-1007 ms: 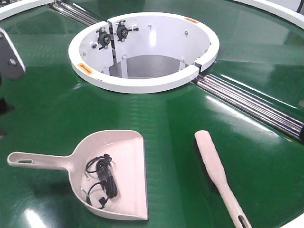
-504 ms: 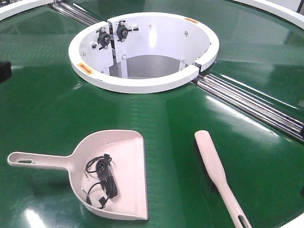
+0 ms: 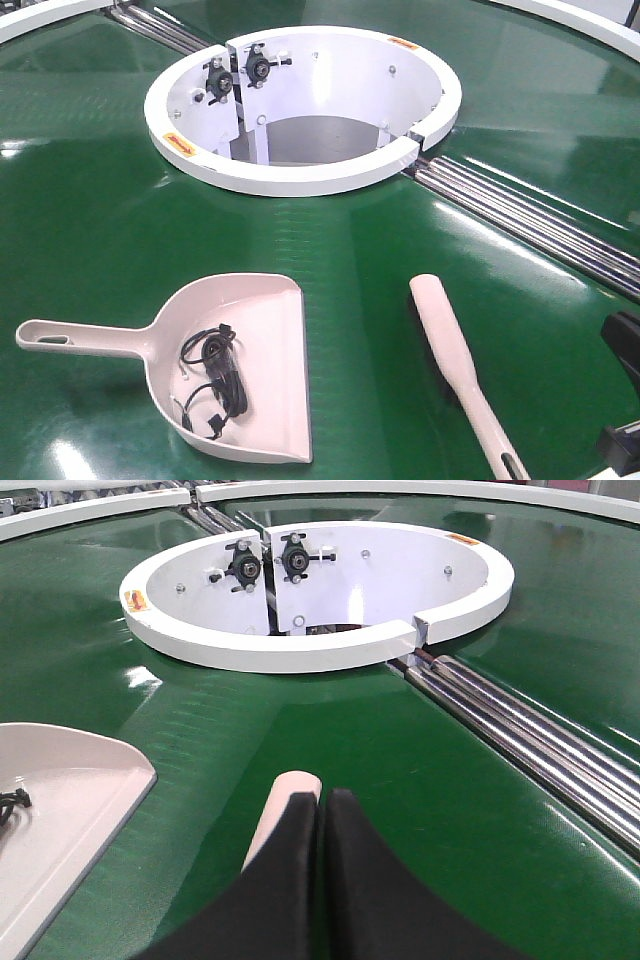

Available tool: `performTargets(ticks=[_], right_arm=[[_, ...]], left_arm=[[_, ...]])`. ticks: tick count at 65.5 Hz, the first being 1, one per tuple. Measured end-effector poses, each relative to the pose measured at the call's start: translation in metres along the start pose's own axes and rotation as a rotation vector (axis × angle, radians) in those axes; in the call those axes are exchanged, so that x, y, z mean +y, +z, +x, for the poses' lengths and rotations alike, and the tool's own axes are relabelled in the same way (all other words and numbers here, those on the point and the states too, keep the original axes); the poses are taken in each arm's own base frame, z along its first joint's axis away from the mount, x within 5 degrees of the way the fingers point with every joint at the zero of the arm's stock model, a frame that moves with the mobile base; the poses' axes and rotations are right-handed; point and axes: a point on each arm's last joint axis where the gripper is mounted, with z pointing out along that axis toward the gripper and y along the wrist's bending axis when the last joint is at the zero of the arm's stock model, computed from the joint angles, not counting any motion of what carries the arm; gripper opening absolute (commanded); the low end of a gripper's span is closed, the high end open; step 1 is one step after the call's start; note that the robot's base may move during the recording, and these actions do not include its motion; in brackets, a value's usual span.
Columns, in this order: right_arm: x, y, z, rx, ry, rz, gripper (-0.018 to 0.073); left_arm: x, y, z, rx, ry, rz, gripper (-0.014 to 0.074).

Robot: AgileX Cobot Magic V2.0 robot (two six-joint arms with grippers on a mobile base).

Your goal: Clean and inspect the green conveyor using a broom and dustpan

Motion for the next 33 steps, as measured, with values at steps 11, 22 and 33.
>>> performTargets(ticks=[11,22,33], right_arm=[[0.0,0.0,0.0,0.0,0.0,0.0,-0.0006],[0.0,0.0,0.0,0.0,0.0,0.0,-0.0006],[0.0,0.0,0.0,0.0,0.0,0.0,-0.0006]], left_arm=[[-0.0002,-0.0005,0.0015,0.001,0.001,0.0,-0.0024],[-0.0002,-0.0005,0.0018,0.005,0.001,0.001,-0.0024],[-0.0002,-0.0005,0.0018,0.005,0.001,0.001,-0.0022]])
